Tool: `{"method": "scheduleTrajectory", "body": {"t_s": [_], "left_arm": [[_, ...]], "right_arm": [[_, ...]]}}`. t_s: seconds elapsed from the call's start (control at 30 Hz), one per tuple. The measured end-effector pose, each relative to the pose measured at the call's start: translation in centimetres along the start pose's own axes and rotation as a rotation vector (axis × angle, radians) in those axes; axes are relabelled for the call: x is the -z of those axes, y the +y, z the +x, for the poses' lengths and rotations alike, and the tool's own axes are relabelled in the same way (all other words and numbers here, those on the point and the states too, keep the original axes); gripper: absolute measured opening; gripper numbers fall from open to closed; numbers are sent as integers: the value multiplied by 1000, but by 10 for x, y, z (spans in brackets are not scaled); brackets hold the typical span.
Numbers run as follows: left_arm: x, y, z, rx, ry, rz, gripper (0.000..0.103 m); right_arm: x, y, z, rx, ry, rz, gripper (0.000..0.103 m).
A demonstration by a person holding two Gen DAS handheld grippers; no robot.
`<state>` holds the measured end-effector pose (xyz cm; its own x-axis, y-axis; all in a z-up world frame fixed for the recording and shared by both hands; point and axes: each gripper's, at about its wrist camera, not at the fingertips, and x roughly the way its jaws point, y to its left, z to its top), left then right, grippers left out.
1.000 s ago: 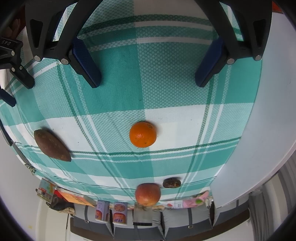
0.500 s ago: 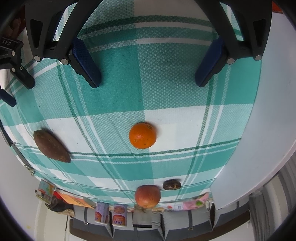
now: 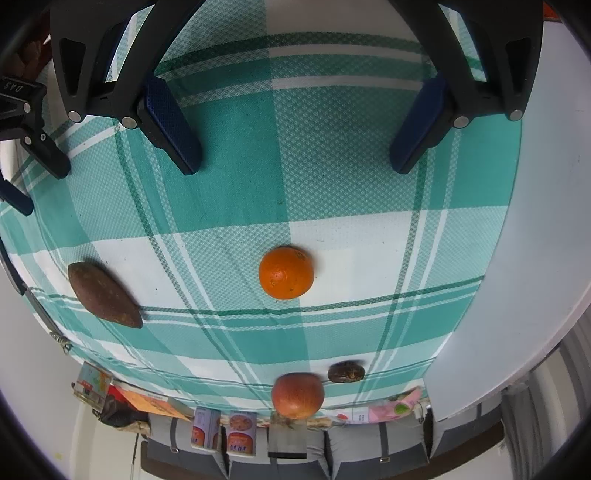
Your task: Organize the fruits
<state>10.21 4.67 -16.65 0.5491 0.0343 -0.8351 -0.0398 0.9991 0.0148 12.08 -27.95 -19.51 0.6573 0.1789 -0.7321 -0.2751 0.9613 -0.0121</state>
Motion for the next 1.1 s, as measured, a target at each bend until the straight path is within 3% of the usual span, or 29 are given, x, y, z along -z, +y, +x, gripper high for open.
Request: {"method": "scheduleTrajectory", "body": {"t_s": [0.4,0.5,0.6,0.67,0.83,0.97,1.03,1.07,1.1], "left_arm": [[1,0,-1,5,-10,-4,102],[-4,10,-4,83,47,12,102],[-6,40,-20,215,2,-64,101],[-14,52,-22,242,-18,-108,101],[-40,29,-7,199,-9,-7,100],[-55,12,9,150,12,51,98],[-59,9,15,127,20,66,83],[-62,8,20,125,43,68,63],[-63,8,24,128,62,68,54]], "right_arm": [[-1,0,0,8,11,10,103],[-3,-1,0,4,28,9,103],[-4,-3,-1,-12,43,8,103],[-4,-5,-2,-26,54,10,103],[-15,-20,-4,-86,79,94,103],[-51,-41,-9,-143,83,134,102],[-76,-42,-3,-165,125,94,100],[-90,-39,2,-185,159,68,97],[-102,-36,8,-209,187,49,96]]}}
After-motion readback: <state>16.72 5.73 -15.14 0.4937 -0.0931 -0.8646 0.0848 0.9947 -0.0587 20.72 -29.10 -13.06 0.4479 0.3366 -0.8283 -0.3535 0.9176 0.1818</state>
